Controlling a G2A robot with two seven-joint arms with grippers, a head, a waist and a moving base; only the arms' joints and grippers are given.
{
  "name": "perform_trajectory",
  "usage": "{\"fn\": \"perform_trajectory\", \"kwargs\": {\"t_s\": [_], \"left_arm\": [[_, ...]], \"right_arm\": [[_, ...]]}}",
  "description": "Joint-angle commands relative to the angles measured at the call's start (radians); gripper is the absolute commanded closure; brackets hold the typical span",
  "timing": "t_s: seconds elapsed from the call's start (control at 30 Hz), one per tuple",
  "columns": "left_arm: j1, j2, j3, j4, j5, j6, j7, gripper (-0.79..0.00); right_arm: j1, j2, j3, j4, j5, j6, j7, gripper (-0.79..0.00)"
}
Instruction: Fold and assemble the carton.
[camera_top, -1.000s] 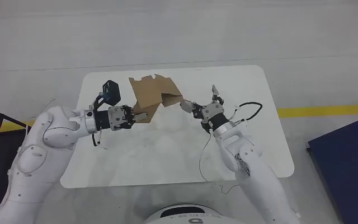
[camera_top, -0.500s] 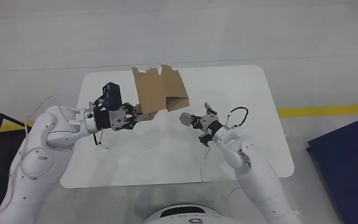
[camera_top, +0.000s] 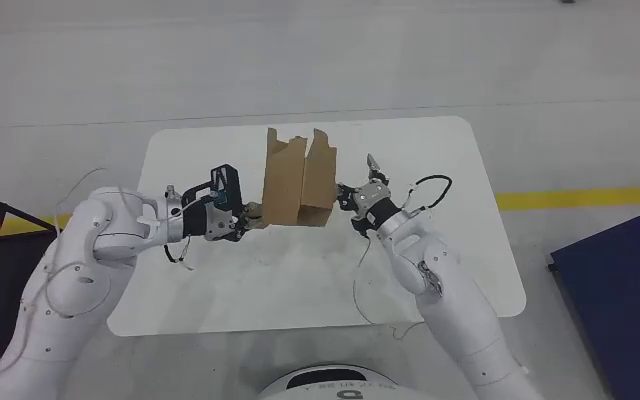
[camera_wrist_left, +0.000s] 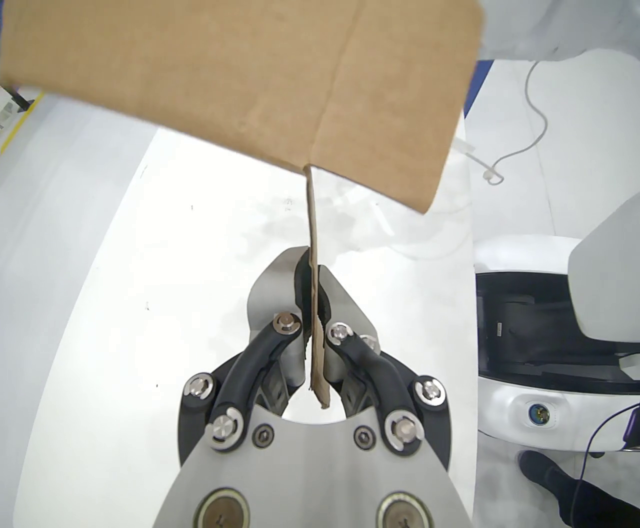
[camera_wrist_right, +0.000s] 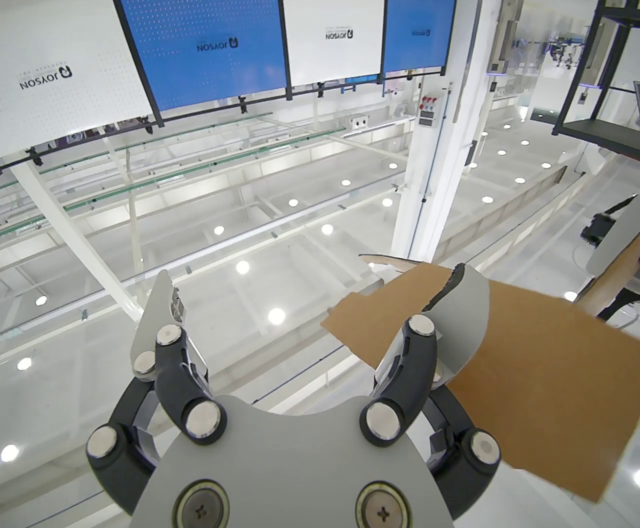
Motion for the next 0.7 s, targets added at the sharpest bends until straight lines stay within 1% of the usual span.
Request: {"fn": "perform_trajectory", "kwargs": {"t_s": [0.0, 0.17, 0.33, 0.4, 0.5, 0.67], "left_arm": [[0.003, 0.003, 0.004, 0.001, 0.02, 0.0, 0.007, 0.0], [0.001, 0.007, 0.008, 0.017, 0.052, 0.001, 0.042, 0.0], [-0.013, 0.005, 0.022, 0.023, 0.13, 0.014, 0.054, 0.0], [-0.015, 0.004, 0.03, 0.027, 0.158, 0.013, 0.071, 0.0], [-0.017, 0.002, 0.034, 0.032, 0.189, 0.011, 0.107, 0.0], [-0.012, 0.003, 0.016, 0.05, 0.205, 0.007, 0.175, 0.0]], "right_arm": [[-0.003, -0.001, -0.003, -0.016, -0.007, 0.002, 0.011, -0.785], [0.003, -0.005, -0.041, -0.053, -0.057, 0.01, 0.001, -0.785], [0.019, -0.012, -0.094, -0.08, -0.138, 0.0, -0.021, -0.785], [0.022, -0.015, -0.097, -0.081, -0.134, -0.007, -0.021, -0.785], [0.025, -0.019, -0.09, -0.072, -0.081, -0.004, -0.02, -0.785], [0.03, -0.02, -0.08, -0.064, -0.061, 0.018, -0.029, -0.785]]}}
